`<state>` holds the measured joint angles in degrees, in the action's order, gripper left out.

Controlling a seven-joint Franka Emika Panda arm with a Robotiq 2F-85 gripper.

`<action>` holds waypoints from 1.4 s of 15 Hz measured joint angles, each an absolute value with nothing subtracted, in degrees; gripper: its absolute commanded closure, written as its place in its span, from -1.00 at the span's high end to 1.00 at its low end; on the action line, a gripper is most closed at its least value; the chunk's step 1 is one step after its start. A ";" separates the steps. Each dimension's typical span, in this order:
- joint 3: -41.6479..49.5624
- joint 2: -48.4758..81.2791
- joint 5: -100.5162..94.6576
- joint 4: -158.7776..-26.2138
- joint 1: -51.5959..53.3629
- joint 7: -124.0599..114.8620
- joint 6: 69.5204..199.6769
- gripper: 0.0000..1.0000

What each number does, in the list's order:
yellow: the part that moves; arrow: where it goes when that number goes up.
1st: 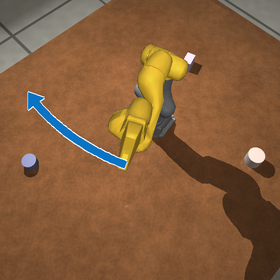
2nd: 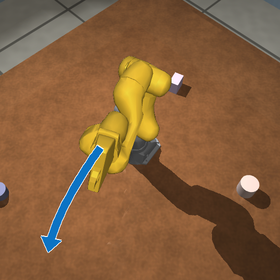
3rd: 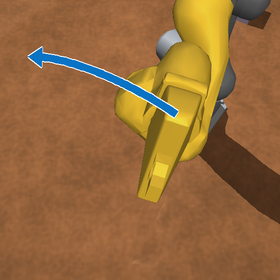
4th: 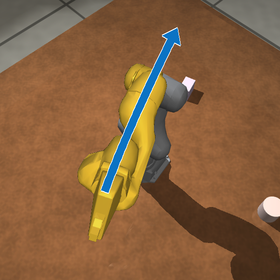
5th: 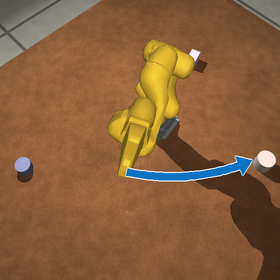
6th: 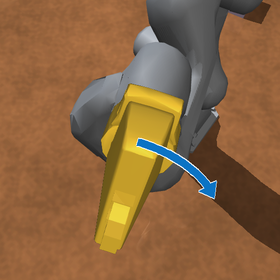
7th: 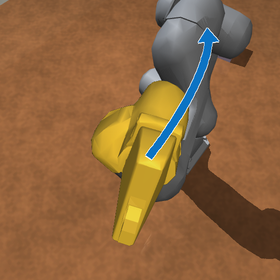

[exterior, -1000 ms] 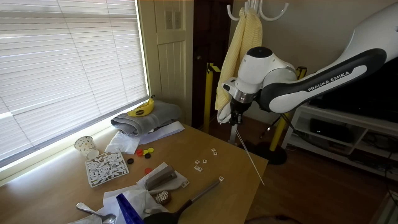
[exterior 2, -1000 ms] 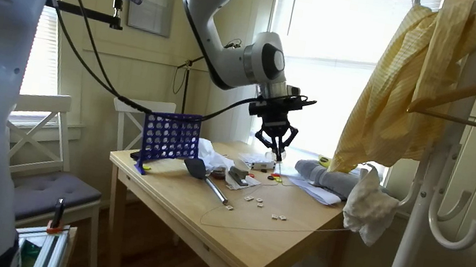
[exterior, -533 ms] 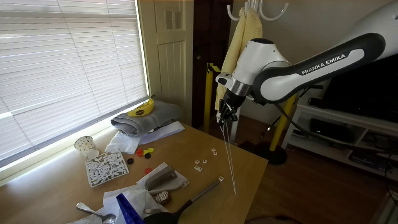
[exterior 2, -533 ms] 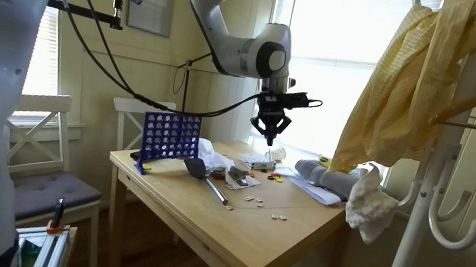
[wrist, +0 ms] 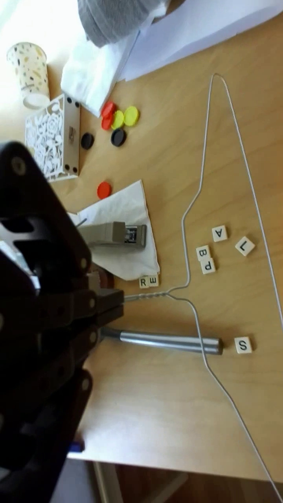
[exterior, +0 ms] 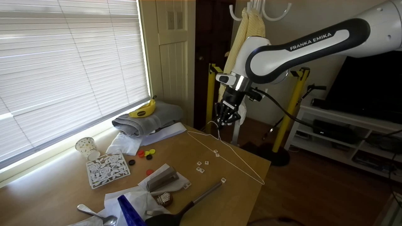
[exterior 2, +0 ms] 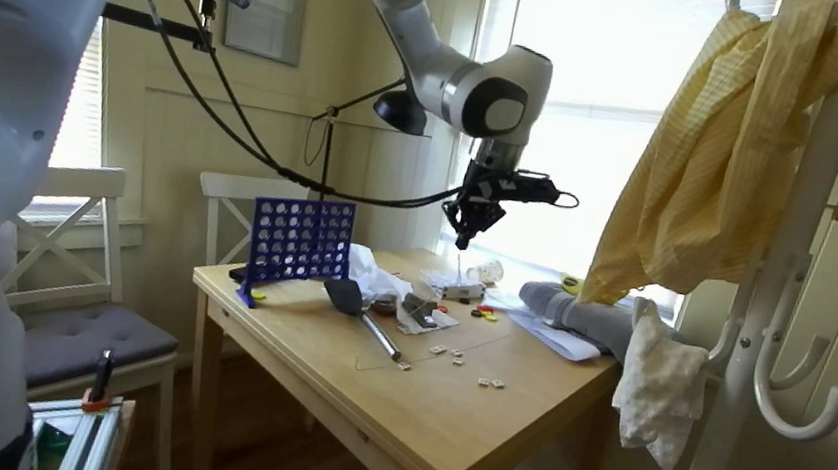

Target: Take the hanger off of the coat hanger

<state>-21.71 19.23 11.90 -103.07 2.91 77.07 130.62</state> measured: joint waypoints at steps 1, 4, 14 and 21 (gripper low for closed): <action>-21.13 20.19 12.53 -101.73 2.15 80.05 126.78 -0.99; -16.77 23.52 10.19 -97.28 1.84 81.81 116.18 -0.99; -11.62 34.29 -5.65 -85.55 11.41 71.27 113.56 -0.99; -9.70 41.67 -16.50 -76.47 19.20 60.38 113.53 -0.99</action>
<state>-9.70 41.67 -16.50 -76.47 19.20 60.38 113.53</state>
